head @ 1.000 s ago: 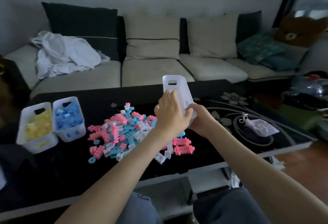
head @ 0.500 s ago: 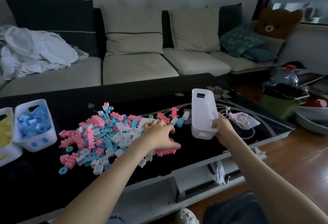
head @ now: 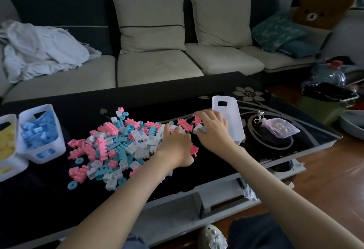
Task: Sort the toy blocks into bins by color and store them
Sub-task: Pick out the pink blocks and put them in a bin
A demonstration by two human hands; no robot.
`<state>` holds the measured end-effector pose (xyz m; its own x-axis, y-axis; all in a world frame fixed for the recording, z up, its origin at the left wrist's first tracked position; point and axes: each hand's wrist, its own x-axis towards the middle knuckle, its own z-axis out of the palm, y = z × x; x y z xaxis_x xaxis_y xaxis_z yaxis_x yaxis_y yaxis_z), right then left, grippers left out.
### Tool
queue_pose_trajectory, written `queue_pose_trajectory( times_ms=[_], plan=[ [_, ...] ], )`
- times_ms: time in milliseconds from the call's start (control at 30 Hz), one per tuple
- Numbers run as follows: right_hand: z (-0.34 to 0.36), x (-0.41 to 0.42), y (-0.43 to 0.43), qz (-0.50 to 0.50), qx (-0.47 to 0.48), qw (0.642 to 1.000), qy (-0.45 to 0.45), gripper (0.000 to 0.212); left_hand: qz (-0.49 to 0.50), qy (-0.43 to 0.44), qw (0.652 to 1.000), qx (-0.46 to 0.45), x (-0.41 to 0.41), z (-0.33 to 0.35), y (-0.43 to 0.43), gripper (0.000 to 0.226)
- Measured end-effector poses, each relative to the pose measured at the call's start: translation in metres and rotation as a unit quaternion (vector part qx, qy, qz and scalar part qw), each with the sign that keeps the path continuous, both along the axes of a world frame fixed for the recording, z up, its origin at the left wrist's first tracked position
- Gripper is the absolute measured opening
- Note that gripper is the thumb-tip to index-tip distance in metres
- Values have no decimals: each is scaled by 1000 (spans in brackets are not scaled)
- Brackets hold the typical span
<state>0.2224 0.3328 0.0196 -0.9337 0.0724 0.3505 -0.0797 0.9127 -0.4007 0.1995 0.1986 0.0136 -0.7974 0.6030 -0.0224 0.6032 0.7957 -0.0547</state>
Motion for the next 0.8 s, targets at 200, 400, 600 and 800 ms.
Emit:
queue_pose_trajectory(
  times_ms=[200,400,600,800],
  plan=[
    [1,-38,-1,20,-66,996,-48,29,24,55,990,126,-9,4,-2,16],
    [14,-97,13,-20,-5,988,-150,33,139,-50,888,435,-27,13,-20,26],
    [-2,-124,-3,-105,167,945,-263,29,255,-388,576,672,-53,24,-38,13],
    [-3,-141,-2,-74,101,963,-237,14,232,-481,344,773,-68,16,-53,26]
  ],
)
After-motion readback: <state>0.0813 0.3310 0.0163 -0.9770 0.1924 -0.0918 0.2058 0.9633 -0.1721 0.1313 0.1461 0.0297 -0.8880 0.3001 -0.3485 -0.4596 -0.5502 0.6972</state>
